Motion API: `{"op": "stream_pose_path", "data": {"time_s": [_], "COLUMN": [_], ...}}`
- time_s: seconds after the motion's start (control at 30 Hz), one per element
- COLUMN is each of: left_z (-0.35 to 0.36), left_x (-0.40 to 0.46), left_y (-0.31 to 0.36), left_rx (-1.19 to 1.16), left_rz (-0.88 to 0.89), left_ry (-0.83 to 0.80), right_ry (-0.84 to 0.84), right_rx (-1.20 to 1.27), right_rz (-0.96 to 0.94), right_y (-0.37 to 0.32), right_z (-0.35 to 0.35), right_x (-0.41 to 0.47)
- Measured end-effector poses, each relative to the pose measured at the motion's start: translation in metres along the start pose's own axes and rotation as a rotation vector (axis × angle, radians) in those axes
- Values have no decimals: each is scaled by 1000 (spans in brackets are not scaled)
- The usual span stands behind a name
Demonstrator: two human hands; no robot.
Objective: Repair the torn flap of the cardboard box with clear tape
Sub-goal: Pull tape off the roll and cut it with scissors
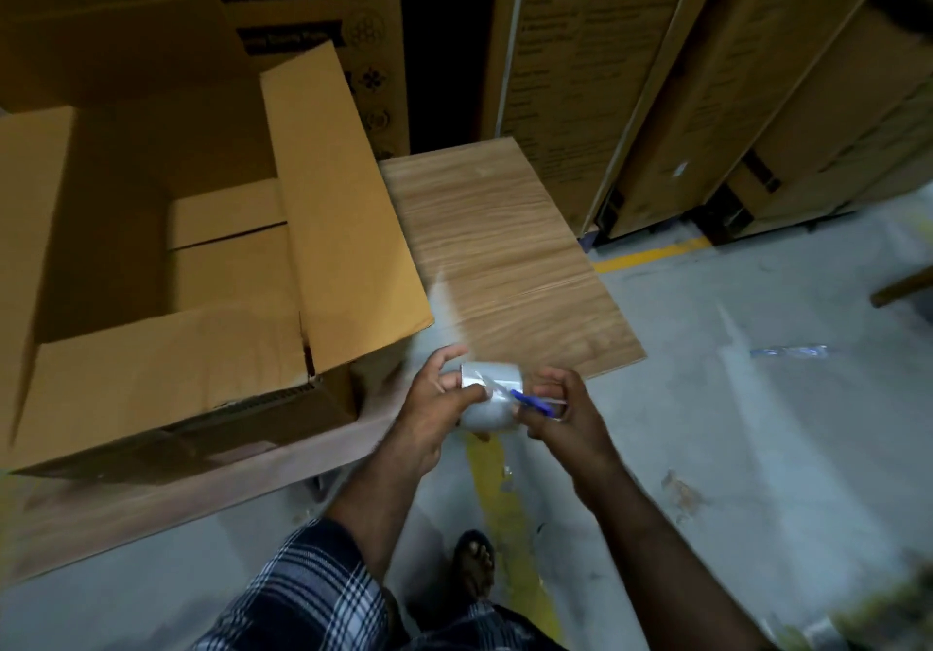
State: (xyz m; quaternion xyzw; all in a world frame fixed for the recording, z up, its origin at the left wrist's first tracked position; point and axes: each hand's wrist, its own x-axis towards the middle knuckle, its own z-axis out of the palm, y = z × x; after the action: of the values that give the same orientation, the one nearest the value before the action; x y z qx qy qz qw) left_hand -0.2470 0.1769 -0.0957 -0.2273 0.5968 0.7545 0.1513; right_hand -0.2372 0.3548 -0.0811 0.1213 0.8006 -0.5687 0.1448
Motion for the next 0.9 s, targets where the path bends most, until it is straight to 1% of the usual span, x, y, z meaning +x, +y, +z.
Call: {"op": "stream_pose_path", "data": {"time_s": [0.07,0.13,0.23,0.4,0.5,0.6,0.7,0.77,0.9], "left_z": [-5,-10,-20,-43,-56,-67,-72,-75,-74], "left_x": [-9,-17,-30,-47,-56,-67,-77,-81,-87], "left_y": [5,9,15,20,19,23,28,29,30], "left_rx": [44,100,130,110,137,141,165,187,156], "left_rz": [3,15,20,81,46,-26,-176,-210,-251], "left_ry": [-40,-81,-125,-174,-198,-206,-235,-255,-245], "right_ry": [35,13,-60,-181,-220,-168,-89,-14,105], "right_rx": [-87,-123,-163,-120,-159,-228,-341,-455,-543], "right_rz": [-143,-222,-230,-168,-173,-242,-370,-478,-652], "right_y": [-9,-21,-32,-46,-51,-54,-51,-44,-28], "right_z": [-7,-10,-8,-2,4,13,24,32,44], "right_x": [-7,-14,-23,-41,-52,-64,-78,-86,-97]}}
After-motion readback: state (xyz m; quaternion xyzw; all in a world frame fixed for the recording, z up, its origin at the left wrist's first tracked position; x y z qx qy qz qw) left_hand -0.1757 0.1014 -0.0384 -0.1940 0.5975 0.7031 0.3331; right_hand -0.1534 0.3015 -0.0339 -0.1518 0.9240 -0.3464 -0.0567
